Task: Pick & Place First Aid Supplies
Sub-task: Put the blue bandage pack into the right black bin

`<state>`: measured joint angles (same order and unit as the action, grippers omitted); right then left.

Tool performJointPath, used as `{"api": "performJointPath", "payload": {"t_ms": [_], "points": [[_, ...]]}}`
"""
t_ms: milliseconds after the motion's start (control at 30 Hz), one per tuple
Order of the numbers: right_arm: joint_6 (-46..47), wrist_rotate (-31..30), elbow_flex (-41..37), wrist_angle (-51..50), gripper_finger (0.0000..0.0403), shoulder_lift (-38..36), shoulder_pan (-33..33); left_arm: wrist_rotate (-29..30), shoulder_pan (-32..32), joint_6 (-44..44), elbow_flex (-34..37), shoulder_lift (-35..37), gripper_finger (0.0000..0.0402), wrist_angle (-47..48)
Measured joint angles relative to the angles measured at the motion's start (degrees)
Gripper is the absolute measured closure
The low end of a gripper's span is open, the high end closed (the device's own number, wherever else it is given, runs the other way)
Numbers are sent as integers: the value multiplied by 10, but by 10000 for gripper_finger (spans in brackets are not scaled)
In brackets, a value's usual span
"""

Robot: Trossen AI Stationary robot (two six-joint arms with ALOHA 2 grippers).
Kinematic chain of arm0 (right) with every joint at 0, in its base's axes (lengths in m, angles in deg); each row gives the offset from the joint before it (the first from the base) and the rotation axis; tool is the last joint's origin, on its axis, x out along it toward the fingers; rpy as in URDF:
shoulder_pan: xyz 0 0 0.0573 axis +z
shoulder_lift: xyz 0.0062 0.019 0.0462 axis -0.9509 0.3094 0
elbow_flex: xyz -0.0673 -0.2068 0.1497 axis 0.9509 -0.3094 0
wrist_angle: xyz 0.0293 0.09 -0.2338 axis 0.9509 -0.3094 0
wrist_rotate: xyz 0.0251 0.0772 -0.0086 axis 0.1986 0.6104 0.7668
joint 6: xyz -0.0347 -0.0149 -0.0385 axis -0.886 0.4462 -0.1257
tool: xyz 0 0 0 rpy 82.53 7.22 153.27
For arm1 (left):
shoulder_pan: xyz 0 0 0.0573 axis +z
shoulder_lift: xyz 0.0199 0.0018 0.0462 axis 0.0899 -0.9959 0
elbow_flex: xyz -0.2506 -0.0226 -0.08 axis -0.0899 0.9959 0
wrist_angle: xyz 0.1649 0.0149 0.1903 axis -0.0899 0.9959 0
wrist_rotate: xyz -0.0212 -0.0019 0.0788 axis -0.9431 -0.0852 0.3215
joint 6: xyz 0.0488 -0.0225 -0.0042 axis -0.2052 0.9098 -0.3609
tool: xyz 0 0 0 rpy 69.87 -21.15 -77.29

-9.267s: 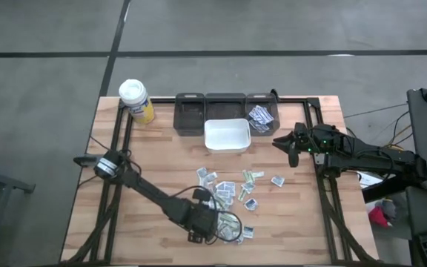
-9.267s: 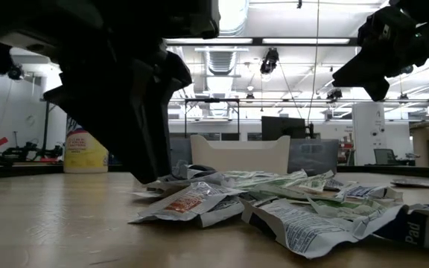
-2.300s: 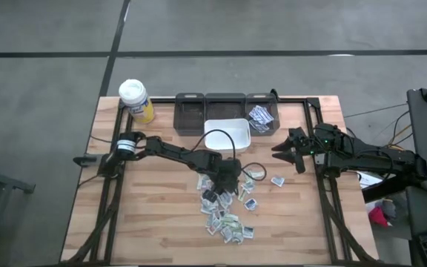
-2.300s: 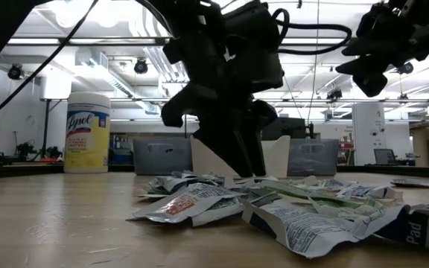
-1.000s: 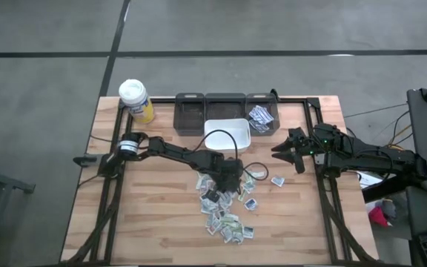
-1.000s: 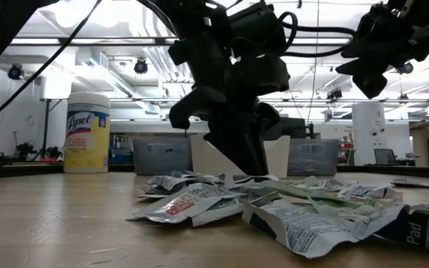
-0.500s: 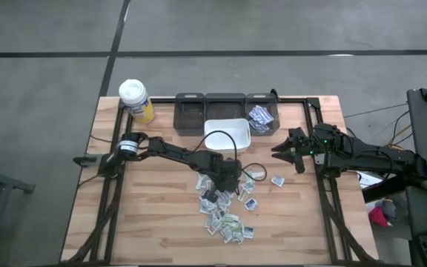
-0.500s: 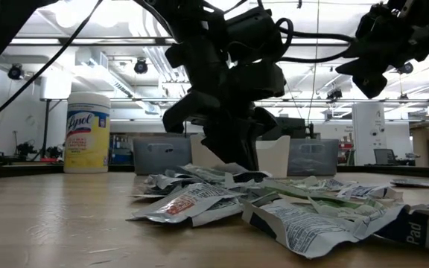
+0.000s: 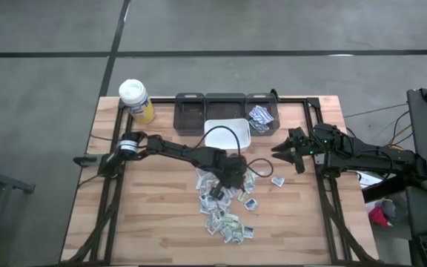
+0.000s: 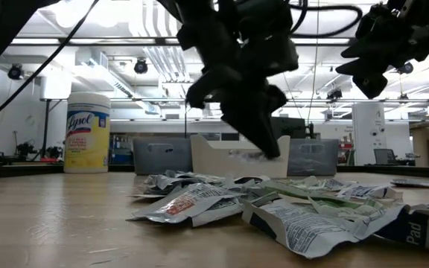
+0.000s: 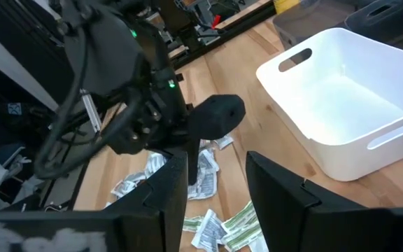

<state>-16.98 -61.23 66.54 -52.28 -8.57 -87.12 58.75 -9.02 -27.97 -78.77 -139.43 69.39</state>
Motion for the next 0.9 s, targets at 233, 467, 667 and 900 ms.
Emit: {"api": "performJointPath", "payload": {"t_ms": [233, 467, 667, 900], "points": [[0, 7, 0, 0, 271, 0, 0, 10, 3, 4, -25, 0, 401, 27], [68, 87, 0, -9, 264, 0, 0, 71, 24, 98, -56, 0, 401, 33], [109, 121, -1, -66, 247, 0, 0, 100, 48, 211, -86, 0, 401, 36], [151, 102, -1, -69, 216, 0, 0, 159, 54, 329, -148, 1, 401, 38]]}}
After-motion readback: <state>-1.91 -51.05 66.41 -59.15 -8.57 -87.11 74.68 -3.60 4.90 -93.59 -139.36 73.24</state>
